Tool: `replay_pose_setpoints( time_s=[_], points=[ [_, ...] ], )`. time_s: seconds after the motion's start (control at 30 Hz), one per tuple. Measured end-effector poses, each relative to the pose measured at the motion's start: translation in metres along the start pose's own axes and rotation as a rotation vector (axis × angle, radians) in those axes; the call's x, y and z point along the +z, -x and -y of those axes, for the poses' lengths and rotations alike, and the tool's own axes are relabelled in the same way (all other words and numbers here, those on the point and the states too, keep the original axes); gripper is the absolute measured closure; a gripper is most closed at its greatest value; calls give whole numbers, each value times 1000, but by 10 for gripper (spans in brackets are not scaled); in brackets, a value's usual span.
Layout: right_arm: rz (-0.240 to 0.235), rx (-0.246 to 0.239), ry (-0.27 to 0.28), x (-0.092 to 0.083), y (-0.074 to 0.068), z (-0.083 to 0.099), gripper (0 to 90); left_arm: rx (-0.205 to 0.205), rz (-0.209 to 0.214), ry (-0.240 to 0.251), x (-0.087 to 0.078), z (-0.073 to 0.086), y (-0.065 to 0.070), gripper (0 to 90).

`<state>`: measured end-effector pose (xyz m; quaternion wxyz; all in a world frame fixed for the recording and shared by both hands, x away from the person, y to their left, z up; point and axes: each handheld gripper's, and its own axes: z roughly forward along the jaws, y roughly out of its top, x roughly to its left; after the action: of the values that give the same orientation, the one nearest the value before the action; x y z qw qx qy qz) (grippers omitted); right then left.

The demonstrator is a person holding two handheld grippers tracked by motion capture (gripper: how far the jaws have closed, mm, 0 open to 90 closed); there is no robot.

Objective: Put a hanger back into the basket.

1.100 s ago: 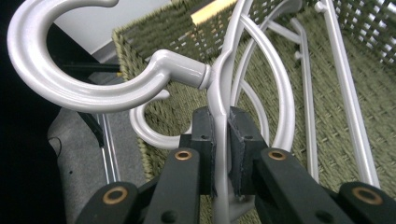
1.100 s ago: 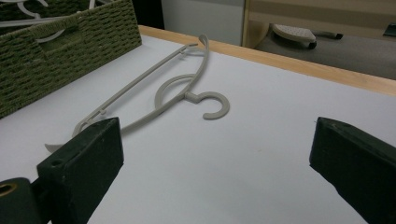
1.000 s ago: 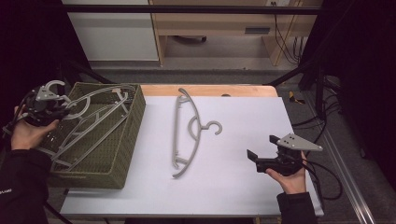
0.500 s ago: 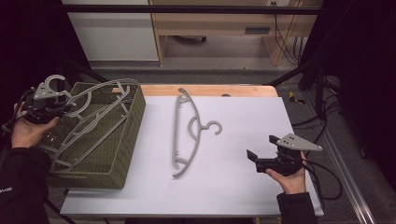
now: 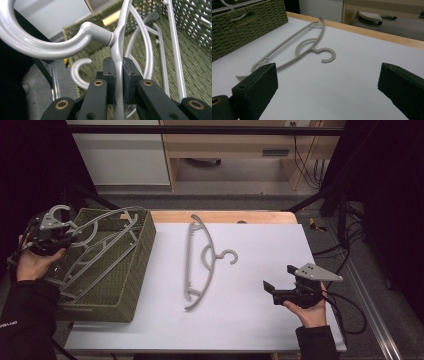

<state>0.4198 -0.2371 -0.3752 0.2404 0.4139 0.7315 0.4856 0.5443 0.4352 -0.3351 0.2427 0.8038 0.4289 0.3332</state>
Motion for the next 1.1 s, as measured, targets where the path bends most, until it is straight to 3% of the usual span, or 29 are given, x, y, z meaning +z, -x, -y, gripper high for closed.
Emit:
replay_pose_setpoints(
  time_s=[0.1, 0.33, 0.47, 0.57, 0.67, 0.8, 0.83, 0.97, 1.1],
  points=[
    [1, -2, -2, 1, 0, 0, 32, 6, 5, -44, 9, 6, 4, 821],
    [-2, 0, -5, 2, -1, 0, 33, -37, 53, -13, 18, 16, 12, 822],
    [-2, -1, -2, 1, -1, 0, 33, -48, 44, -49, 26, 22, 17, 819],
    [-2, 2, 0, 1, -1, 0, 33, -82, 70, -94, 29, 24, 17, 807],
    [-6, 4, 5, 0, -1, -1, 34, -99, 62, -111, 26, 25, 18, 741],
    [-5, 8, 11, -1, -1, -1, 33, -157, 84, -35, 8, 27, 17, 628],
    [-7, 6, 14, -2, -2, -2, 31, -170, 92, -14, 4, 27, 18, 559],
    [-9, 12, 27, -2, -3, -5, 29, -221, 112, 88, -14, 27, 27, 462],
    [-16, 14, 38, -1, -5, -8, 28, -240, 130, 169, -31, 24, 40, 344]
  ],
)
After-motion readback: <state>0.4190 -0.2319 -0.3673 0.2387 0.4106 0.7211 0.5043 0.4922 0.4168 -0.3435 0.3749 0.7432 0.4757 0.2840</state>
